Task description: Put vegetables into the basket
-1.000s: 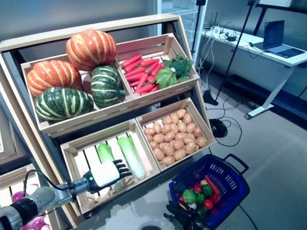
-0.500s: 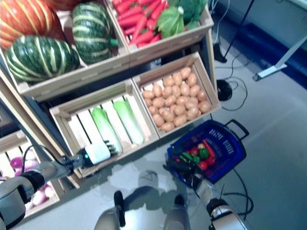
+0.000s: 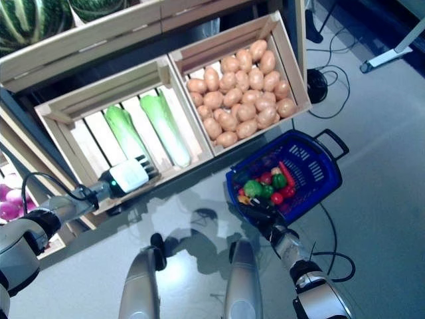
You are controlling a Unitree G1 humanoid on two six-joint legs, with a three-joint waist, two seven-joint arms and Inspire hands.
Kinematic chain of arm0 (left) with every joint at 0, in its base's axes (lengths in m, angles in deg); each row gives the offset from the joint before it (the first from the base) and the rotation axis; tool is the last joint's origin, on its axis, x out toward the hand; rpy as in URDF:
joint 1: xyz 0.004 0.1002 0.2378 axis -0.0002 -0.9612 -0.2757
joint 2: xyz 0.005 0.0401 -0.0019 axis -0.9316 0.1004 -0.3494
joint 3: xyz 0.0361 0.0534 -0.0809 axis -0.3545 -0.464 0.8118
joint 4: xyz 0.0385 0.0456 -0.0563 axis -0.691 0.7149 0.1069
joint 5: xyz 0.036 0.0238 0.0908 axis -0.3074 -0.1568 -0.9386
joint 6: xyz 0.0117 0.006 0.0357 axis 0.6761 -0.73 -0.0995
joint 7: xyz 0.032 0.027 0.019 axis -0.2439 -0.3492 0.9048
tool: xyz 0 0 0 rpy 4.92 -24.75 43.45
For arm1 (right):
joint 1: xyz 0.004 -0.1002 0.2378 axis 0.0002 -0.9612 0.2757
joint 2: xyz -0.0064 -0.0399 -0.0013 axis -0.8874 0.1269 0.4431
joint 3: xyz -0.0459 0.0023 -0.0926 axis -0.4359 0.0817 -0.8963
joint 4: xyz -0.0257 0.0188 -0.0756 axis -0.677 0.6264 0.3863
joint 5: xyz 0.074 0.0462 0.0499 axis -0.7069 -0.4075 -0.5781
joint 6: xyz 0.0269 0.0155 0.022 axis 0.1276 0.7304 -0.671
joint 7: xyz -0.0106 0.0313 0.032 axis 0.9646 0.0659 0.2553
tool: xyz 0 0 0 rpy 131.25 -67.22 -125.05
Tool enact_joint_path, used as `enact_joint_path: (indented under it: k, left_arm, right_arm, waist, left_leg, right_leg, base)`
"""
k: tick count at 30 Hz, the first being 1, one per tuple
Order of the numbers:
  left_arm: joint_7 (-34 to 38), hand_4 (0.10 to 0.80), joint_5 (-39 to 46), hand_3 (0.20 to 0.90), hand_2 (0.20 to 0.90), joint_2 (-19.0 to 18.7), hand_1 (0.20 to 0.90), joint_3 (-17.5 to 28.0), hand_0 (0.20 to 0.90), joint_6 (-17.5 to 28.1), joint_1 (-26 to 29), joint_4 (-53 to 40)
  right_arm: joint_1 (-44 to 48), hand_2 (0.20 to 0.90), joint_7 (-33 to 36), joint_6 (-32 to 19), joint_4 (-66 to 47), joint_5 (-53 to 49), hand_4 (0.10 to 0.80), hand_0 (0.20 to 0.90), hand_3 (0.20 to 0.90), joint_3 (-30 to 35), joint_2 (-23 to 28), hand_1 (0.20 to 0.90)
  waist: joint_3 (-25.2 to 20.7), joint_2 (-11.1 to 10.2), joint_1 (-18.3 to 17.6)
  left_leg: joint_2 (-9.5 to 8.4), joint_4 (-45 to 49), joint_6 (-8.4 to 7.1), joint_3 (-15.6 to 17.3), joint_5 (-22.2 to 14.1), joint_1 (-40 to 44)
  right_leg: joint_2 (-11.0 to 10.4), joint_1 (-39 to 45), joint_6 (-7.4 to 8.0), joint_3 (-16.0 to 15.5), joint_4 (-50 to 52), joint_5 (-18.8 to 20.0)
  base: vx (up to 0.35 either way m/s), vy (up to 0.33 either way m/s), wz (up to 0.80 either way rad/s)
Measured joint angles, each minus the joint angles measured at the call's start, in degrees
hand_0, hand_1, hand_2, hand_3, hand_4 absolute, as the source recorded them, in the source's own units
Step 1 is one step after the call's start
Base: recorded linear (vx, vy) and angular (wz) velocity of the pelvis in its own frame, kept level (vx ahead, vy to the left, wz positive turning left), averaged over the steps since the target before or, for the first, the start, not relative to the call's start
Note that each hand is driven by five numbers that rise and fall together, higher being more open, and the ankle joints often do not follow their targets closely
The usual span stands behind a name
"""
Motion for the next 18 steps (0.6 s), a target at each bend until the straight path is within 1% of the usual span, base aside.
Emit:
enact_joint_path:
  k: [5,7,10,11,14,18]
  left_arm:
    - [0.0,0.800,0.1,0.900,0.900,-0.7,0.900,0.0,0.900,-0.3,2.3,0.1]
    - [0.1,0.800,0.1,0.900,0.900,-1.3,0.900,0.3,0.900,-0.5,3.1,-0.1]
    - [1.0,0.800,1.5,0.900,0.900,-2.6,0.900,1.0,0.900,-0.8,3.2,-0.6]
    - [1.2,0.800,1.6,0.900,0.900,-3.1,0.900,1.1,0.900,-0.9,3.3,-1.0]
    - [1.1,0.800,1.7,0.900,0.900,-4.1,0.900,1.1,0.900,-0.9,3.5,-1.0]
    - [1.1,0.800,3.1,0.900,0.900,-5.3,0.900,1.1,0.900,-1.0,3.7,-1.2]
  right_arm:
    - [0.0,0.900,0.0,0.0,-1.9,0.0,0.800,0.900,0.900,0.0,0.7,0.900]
    - [0.1,0.900,0.0,0.0,-3.2,-0.1,0.800,0.900,0.900,0.0,1.3,0.900]
    - [0.3,0.900,0.2,0.2,-4.8,-0.3,0.800,0.900,0.900,0.2,2.4,0.900]
    - [0.3,0.900,0.3,0.2,-5.2,-0.4,0.800,0.900,0.900,0.1,2.7,0.900]
    - [0.3,0.900,0.5,0.2,-6.3,-0.7,0.800,0.900,0.900,0.1,3.5,0.900]
    - [0.5,0.900,0.9,0.3,-8.6,-2.6,0.800,0.900,0.900,0.2,4.8,0.900]
  waist:
    - [0.3,0.1,-0.3]
    - [1.2,0.0,-0.2]
    - [1.4,0.0,-0.4]
    - [1.4,0.1,-0.4]
    - [1.5,0.1,-0.4]
    - [2.4,0.0,-0.4]
  left_leg:
    - [0.16,3.2,-0.19,-0.2,-1.0,-2.5]
    - [0.37,4.6,-0.55,-0.4,-1.7,-3.1]
    - [0.66,6.8,-0.73,-0.7,-2.4,-5.0]
    - [0.87,7.7,-0.78,-0.9,-2.7,-5.7]
    - [1.32,10.7,-0.95,-1.6,-4.1,-7.5]
    - [1.59,13.7,-0.91,-2.1,-5.4,-9.3]
  right_leg:
    - [-0.3,-3.0,-0.17,0.5,3.4,-1.1]
    - [-0.4,-3.6,-0.27,0.6,4.9,-1.8]
    - [-0.8,-5.7,-0.40,0.6,7.2,-2.7]
    - [-0.9,-6.2,-0.69,0.5,8.0,-2.9]
    - [-0.8,-7.5,-0.83,0.5,10.4,-4.0]
    - [-0.9,-9.1,-0.70,0.5,12.9,-5.1]
  base:
    - [0.025,0.010,-0.02]
    - [0.038,0.009,-0.05]
    - [0.001,0.002,-0.02]
    - [0.000,0.000,0.00]
    - [0.000,0.000,0.00]
    - [0.000,0.000,0.00]
